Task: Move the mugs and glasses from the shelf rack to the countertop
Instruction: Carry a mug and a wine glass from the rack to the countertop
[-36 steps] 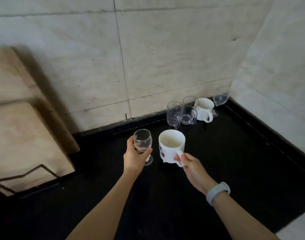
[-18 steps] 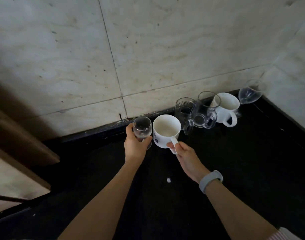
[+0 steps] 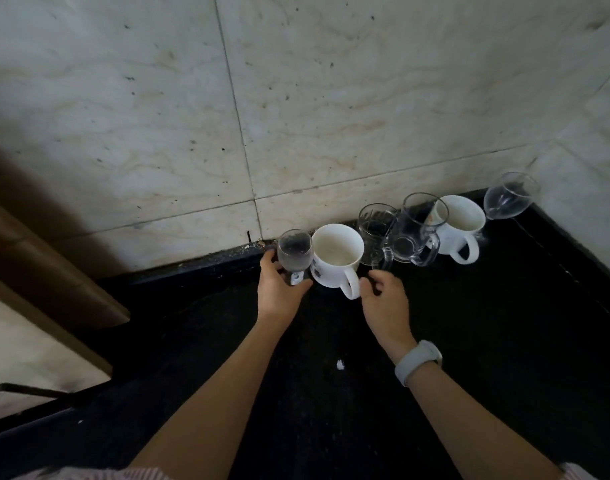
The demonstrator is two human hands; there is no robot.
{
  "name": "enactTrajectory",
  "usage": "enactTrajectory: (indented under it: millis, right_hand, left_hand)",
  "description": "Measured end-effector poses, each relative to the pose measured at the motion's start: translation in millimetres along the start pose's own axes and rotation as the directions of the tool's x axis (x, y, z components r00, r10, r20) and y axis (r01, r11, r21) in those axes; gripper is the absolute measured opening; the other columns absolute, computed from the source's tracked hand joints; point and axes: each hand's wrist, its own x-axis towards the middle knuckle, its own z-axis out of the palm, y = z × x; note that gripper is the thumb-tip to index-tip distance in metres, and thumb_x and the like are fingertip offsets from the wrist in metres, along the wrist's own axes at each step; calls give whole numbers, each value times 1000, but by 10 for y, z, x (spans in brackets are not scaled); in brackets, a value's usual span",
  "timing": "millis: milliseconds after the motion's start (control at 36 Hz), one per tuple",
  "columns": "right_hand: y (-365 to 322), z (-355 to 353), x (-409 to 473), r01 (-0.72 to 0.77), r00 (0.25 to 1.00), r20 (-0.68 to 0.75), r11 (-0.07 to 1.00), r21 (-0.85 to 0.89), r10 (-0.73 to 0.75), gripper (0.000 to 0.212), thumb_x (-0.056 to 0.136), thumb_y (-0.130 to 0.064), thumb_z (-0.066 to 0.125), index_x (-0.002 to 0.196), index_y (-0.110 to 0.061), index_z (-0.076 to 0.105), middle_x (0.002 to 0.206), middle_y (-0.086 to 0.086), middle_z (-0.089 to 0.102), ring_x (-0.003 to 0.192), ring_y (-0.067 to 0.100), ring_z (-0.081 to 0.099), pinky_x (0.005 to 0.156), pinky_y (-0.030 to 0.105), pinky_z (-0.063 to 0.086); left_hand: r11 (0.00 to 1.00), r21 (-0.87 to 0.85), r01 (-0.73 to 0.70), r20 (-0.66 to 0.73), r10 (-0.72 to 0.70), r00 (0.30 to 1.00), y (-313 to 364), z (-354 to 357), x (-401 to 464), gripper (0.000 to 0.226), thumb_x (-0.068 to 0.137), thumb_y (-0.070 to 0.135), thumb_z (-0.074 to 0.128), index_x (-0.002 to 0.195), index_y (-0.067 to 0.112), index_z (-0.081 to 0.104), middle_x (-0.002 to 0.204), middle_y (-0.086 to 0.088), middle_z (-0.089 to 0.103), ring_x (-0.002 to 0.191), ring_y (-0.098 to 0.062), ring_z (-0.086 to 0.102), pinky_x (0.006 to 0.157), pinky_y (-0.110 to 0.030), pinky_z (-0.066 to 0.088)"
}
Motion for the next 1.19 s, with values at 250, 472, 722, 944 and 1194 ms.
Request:
enactTrajectory:
  millis: [250,472,722,944,1194]
  right_hand:
    - [-693,278,-916,401,756,604,908,-121,-254,26,92,-22,45,113,-16,60,113,3,64,108,16,56,91,27,44]
    - [-1704,1121,-2559,717,250,885,690,102,-392,30,93,-24,40,116,-16,59,120,6,62,114,24,53,97,41,43]
    - [-1956,1140,-5621,740,-408,824,387,551,-393,32,94,-25,37,117,-19,58,123,4,60,117,23,50,100,36,39]
    - [-1168,-6,-8522,451,-830,498,225,864,-251,30,92,-17,42,115,-12,61,123,12,62,117,27,52,101,31,36]
    - [-550,-1343,-10923,110,-984,122,101,989,-128,26,90,-15,44,105,-9,65,109,16,68,104,32,59,88,39,44]
  left_hand:
    - [910,415,11,-78,24,997,-167,-1089,-1040,44,89,24,56,130,15,45,132,-6,50,121,-19,49,98,-26,40]
    - [755,578,310,-521,49,852,-419,-2925,-2688,39,89,28,53,126,17,51,128,-4,56,118,-24,50,98,-38,40]
    - [707,197,679,-935,-73,348,-850,-3883,-5909,37,86,22,56,122,13,55,123,-11,59,114,-32,54,95,-43,42]
    - [573,-165,803,-986,-122,-116,-1112,-3379,-9265,38,88,24,54,123,9,54,122,-14,59,114,-32,54,96,-42,42]
    - [436,-511,741,-849,-122,-513,-1031,-2817,-11830,38,88,27,53,124,14,52,126,-12,56,116,-31,52,96,-41,44]
